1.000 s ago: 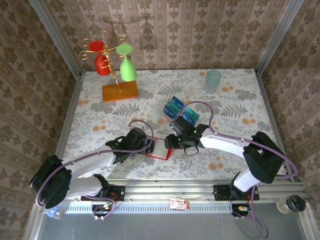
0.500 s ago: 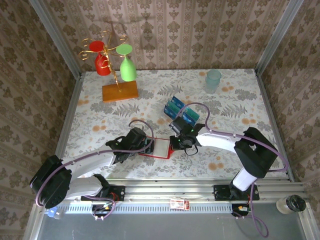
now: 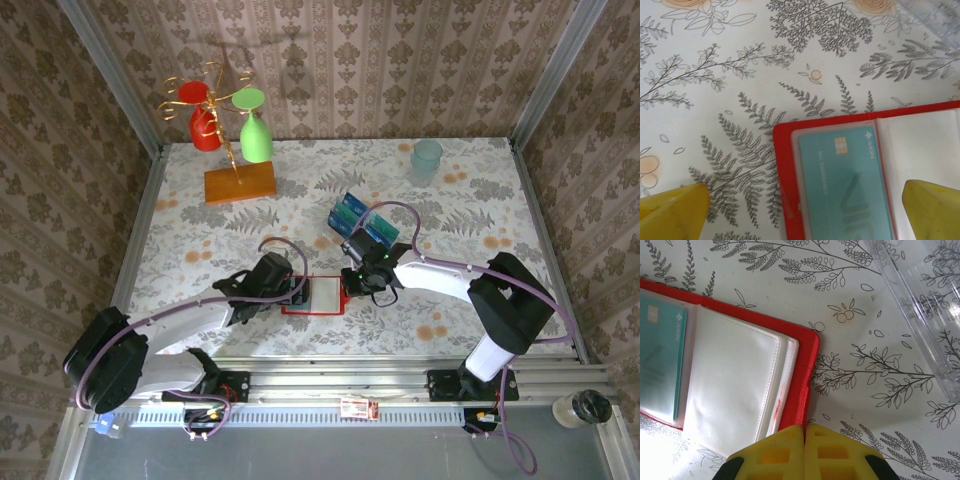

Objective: Put the credit cards into the card holder

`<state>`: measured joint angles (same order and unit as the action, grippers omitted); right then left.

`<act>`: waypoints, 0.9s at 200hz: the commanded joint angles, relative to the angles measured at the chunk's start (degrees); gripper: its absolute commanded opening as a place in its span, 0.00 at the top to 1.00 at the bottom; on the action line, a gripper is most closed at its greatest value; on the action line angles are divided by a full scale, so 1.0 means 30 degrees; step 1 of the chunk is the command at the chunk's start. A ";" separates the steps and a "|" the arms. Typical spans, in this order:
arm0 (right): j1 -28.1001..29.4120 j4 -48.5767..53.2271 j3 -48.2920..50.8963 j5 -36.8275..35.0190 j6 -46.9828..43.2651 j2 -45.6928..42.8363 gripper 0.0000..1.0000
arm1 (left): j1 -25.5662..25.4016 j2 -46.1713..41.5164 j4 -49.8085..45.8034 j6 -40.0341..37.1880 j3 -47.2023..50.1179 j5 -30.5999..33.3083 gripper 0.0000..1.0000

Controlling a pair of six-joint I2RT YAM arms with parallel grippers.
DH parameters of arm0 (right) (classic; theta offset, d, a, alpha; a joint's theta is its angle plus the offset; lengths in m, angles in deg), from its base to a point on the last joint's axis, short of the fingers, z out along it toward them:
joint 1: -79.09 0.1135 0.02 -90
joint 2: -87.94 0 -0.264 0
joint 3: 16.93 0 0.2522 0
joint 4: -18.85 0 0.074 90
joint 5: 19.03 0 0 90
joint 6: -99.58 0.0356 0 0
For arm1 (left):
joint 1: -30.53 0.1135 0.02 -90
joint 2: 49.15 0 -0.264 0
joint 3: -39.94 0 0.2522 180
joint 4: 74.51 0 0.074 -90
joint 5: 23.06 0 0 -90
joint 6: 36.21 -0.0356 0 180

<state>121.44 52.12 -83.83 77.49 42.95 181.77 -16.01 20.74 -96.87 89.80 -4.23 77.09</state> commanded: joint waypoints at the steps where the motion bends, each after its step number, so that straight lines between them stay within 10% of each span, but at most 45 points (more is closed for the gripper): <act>1: -0.0104 -0.0278 0.0384 0.0376 0.0123 0.0103 1.00 | 0.0633 0.0422 0.1928 0.0258 0.0082 -0.1820 0.00; 180: -0.0076 -0.1425 0.0802 0.0887 0.0645 0.0567 1.00 | 0.1191 0.2889 0.5086 0.0968 0.0704 -0.4123 0.00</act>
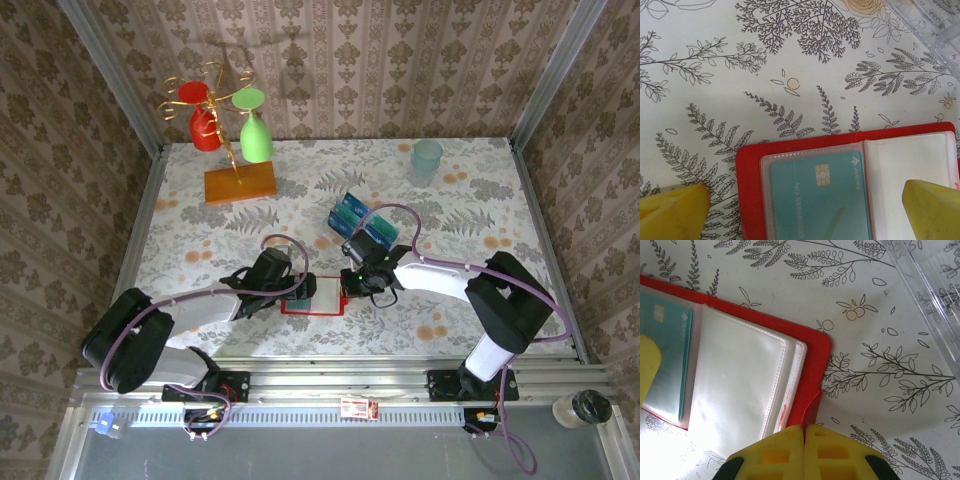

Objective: Put the credit cards into the card holder

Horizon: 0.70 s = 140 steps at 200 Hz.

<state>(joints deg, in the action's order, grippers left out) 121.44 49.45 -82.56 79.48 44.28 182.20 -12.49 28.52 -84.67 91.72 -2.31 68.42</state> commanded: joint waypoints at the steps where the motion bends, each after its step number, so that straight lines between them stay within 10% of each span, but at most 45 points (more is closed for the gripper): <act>1: -0.0065 -0.0555 0.0384 0.0231 0.0206 0.0424 1.00 | 0.0031 0.0284 0.1039 0.0331 0.0063 -0.1242 0.00; 140: -0.0124 -0.1410 0.0363 0.0911 0.0738 0.0692 1.00 | -0.1644 -0.3346 0.3641 0.2668 0.0903 -0.2107 0.00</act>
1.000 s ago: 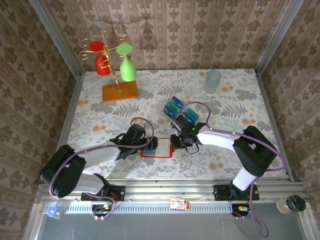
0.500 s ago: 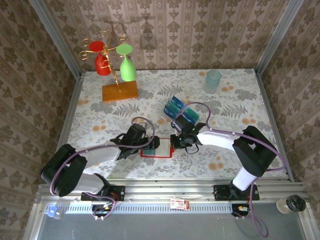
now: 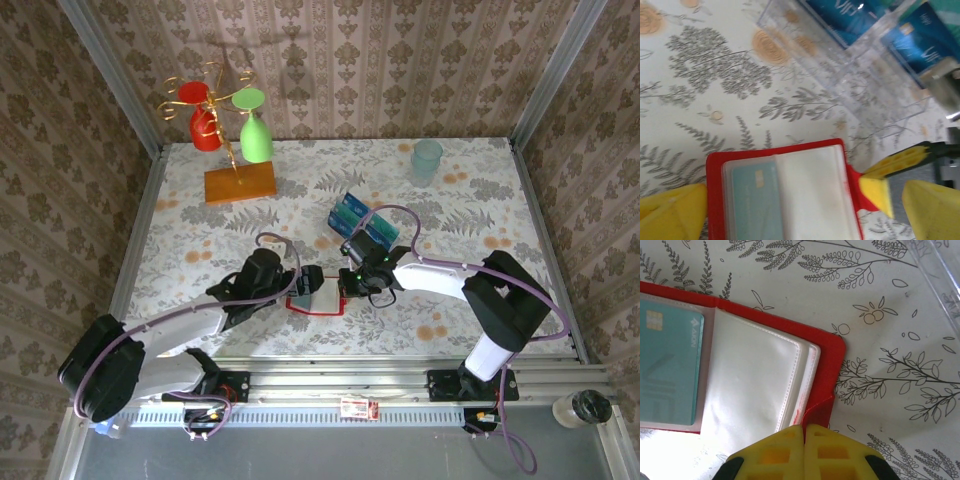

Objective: Put the credit cards into the card holder

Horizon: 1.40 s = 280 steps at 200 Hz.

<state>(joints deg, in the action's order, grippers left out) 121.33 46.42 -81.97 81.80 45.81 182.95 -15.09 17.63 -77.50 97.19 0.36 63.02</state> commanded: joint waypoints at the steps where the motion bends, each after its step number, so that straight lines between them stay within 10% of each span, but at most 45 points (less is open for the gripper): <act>1: -0.0082 -0.0390 0.0164 0.0140 0.0243 0.0443 1.00 | -0.0811 0.0304 0.1292 0.0866 0.0004 -0.0291 0.00; 37: -0.0530 -0.0529 0.0509 0.0394 0.0401 -0.0110 1.00 | -0.2214 0.1114 0.2039 0.1106 -0.0559 0.0395 0.00; 78: -0.1875 -0.0544 0.1284 0.0700 0.0913 -0.2471 0.61 | -0.2778 0.1844 0.2627 0.1398 -0.0593 0.0692 0.00; 179: -0.6057 0.2929 0.2999 -0.1257 0.1933 -1.0578 0.57 | -0.3533 0.3491 0.3239 0.1538 -0.1510 0.0746 0.00; 280: -0.6814 0.2646 0.4006 0.0182 0.1525 -1.0695 0.57 | -0.4684 0.6023 0.4610 0.2458 -0.0438 0.1746 0.00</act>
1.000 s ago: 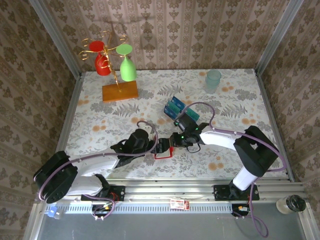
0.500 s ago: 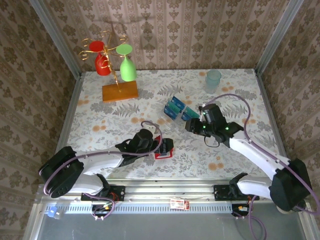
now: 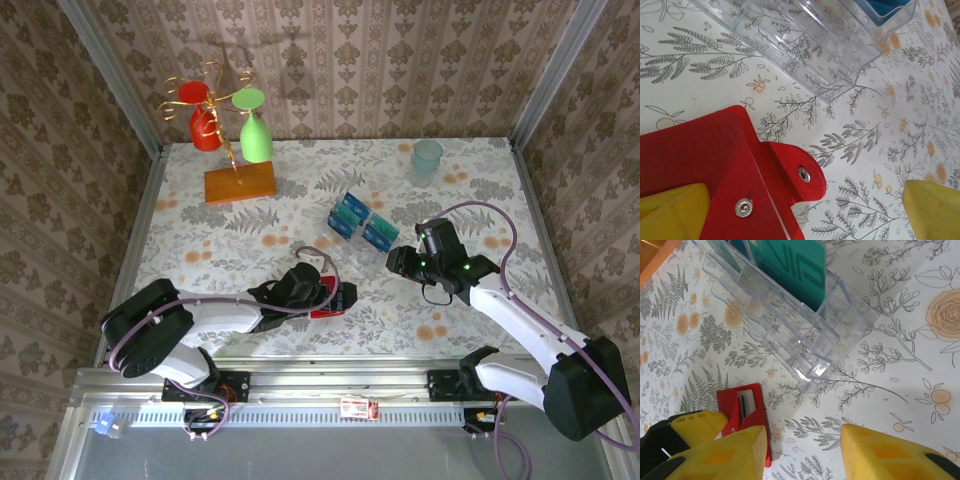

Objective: Put the credit cards into the card holder

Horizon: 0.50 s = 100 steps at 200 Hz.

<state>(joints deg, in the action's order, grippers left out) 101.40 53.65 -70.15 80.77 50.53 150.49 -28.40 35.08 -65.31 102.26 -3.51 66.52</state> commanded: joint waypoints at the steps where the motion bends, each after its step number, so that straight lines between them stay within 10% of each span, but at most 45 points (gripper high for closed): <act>1: -0.0169 0.0229 0.0061 0.0533 -0.0052 0.0141 0.57 | -0.0247 0.0203 0.0547 0.0773 0.0877 0.0566 0.00; 100: 0.0015 -0.1093 -0.0625 0.2535 0.0111 0.0854 0.58 | 0.2029 -0.3961 -0.3202 -0.0966 -0.1000 -0.0757 0.00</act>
<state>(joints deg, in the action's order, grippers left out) 100.90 52.38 -70.17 85.31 50.36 152.61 -24.78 26.64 -70.44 101.89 -3.95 66.25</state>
